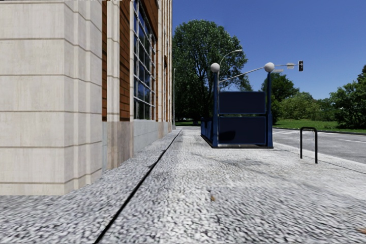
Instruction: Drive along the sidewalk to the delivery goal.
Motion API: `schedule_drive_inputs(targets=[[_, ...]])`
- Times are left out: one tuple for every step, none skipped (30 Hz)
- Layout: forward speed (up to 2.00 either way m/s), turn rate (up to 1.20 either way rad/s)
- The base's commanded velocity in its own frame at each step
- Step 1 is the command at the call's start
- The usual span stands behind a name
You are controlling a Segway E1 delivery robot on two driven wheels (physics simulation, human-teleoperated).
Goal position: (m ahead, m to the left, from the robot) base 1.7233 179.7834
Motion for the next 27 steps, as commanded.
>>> schedule_drive_inputs(targets=[[2.0, 0.0], [2.0, 0.0], [2.0, 0.0], [2.0, 0.0], [2.0, 0.0], [2.0, 0.0], [2.0, 0.0], [2.0, 0.0], [2.0, 0.0], [2.0, 0.0], [2.0, 0.0], [2.0, 0.0], [2.0, 0.0], [2.0, 0.0], [2.0, 0.0], [2.0, 0.0], [2.0, 0.0], [2.0, 0.0], [2.0, 0.0], [2.0, 0.0], [2.0, 0.0], [2.0, 0.0], [2.0, 0.0], [2.0, 0.0], [2.0, 0.0], [2.0, 0.0], [2.0, 0.0]])
